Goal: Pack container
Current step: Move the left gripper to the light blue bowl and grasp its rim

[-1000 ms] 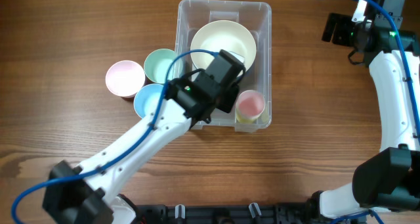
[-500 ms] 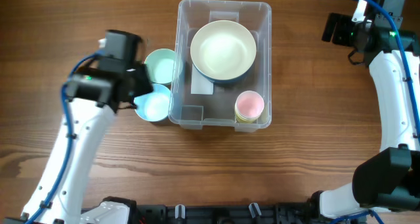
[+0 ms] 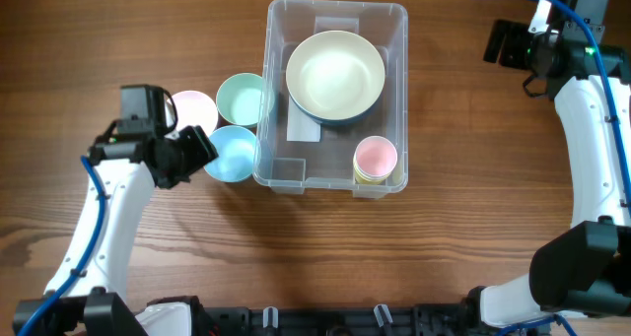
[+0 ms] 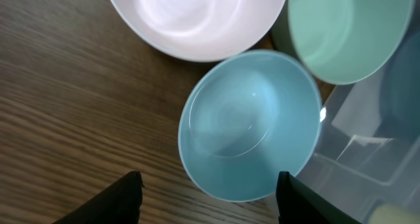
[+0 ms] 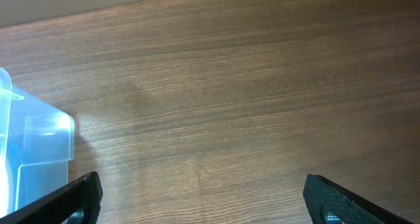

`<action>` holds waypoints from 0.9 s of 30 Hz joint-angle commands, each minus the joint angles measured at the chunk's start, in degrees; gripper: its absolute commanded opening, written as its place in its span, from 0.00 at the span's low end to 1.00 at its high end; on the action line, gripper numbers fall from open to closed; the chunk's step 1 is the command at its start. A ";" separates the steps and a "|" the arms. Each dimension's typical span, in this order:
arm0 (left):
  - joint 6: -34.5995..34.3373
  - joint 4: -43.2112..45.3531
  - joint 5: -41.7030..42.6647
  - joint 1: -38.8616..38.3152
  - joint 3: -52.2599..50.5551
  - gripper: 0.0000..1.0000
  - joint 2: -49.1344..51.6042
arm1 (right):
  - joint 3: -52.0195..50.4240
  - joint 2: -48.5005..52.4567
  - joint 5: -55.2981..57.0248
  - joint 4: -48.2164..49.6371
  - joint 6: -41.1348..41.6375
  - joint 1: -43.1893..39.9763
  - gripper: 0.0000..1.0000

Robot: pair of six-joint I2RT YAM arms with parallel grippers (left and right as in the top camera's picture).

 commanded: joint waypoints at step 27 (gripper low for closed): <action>-3.19 19.91 2.21 0.22 -11.87 0.26 8.85 | 0.22 0.63 0.76 0.17 0.76 0.13 1.00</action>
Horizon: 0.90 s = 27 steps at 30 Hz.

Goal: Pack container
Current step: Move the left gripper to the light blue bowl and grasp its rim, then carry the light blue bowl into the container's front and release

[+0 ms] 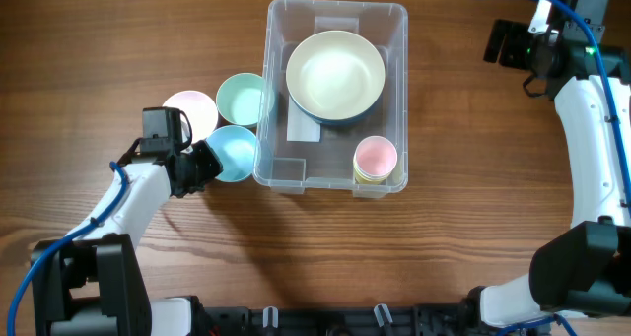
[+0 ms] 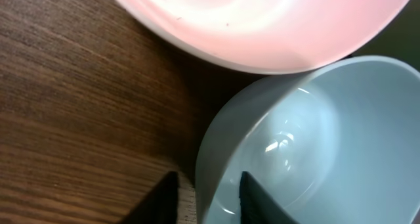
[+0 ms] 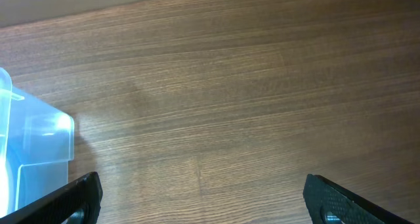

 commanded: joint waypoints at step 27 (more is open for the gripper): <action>-0.15 -20.50 -8.90 0.20 8.90 0.04 -27.43 | 0.22 0.63 0.76 0.17 0.76 0.13 1.00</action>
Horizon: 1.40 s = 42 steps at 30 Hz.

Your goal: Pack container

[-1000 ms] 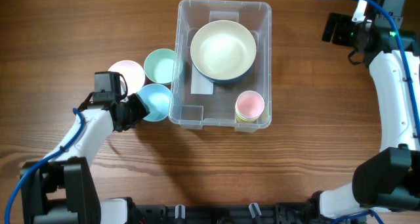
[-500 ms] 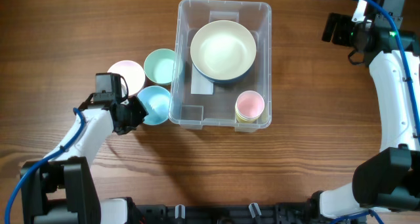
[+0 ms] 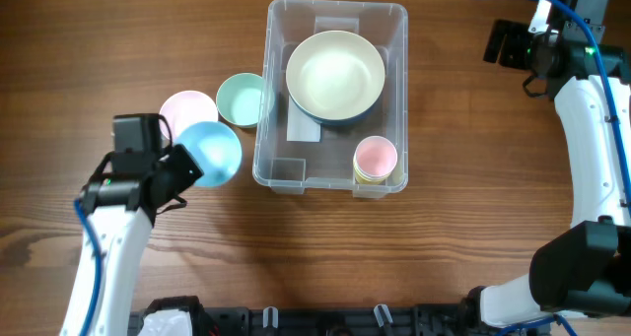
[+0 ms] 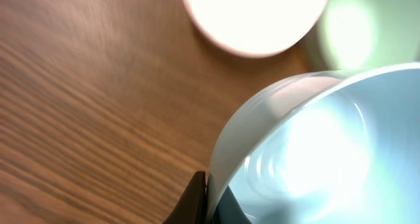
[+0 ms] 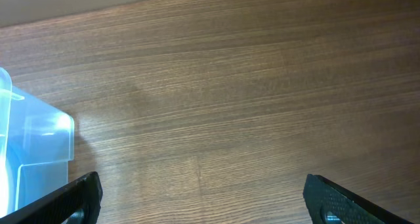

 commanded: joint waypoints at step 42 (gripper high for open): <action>-1.20 11.65 -9.20 -26.51 16.26 0.36 6.67 | 0.22 0.63 0.76 0.15 0.76 0.13 1.00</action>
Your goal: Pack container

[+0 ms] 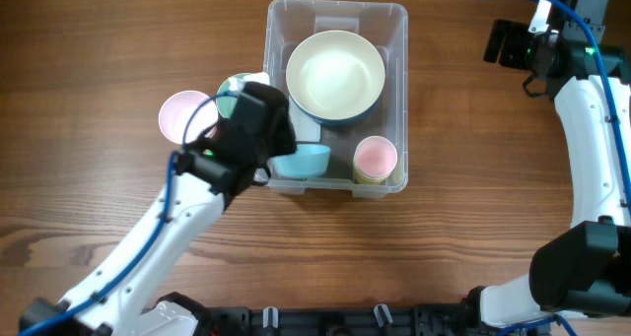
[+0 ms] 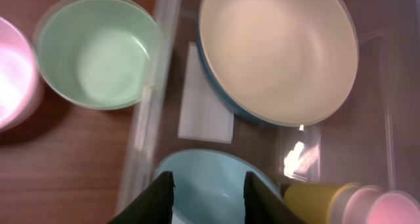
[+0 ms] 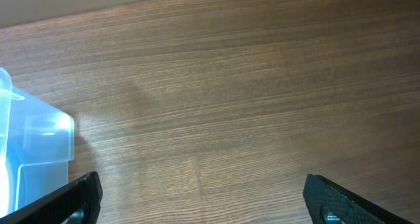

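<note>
The clear plastic container (image 1: 335, 5) holds a big cream bowl with a blue outside (image 1: 335, 75), a pink cup stacked on a yellow one (image 1: 375, 159), and a light blue bowl (image 1: 304, 161) in its front left corner. In the left wrist view my left gripper (image 2: 207, 198) hangs over the blue bowl (image 2: 210, 184) with its fingers apart, open. A green bowl (image 2: 95, 50) and a pink bowl (image 1: 182, 116) stand on the table left of the container wall (image 2: 141, 138). My right gripper (image 3: 203, 198) is open over bare wood at the far right.
A white label (image 2: 205, 106) lies on the container floor between the two bowls. My left arm (image 1: 187, 208) crosses the table's front left and partly covers the green bowl (image 1: 235, 95). The right arm (image 1: 592, 109) runs along the right edge.
My left gripper held the blue bowl by its rim above the table left of the container. Now the bowl lies in the container's front left corner and the fingers are apart above it.
My left gripper first stood open just short of the blue bowl on the table. Then its fingers straddled the bowl's rim, then it held the bowl lifted off the table. Now the bowl is inside the container. The right arm stayed still throughout.
</note>
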`<action>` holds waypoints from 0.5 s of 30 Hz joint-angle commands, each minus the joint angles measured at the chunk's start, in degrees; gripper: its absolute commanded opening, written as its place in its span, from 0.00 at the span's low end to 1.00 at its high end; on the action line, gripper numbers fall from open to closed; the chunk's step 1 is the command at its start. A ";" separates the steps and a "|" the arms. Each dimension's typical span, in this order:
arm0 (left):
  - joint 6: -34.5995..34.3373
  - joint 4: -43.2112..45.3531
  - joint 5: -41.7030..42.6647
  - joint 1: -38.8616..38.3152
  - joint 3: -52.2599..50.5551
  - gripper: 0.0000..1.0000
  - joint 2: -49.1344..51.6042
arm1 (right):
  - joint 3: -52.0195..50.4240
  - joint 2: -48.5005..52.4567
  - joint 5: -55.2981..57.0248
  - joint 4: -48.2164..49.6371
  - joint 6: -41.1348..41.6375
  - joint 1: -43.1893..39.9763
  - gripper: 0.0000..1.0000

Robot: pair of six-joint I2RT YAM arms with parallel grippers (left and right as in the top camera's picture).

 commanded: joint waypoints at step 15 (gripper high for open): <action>1.55 -17.79 -0.76 28.85 4.55 0.43 -7.80 | 0.22 0.63 0.76 0.17 0.76 0.11 1.00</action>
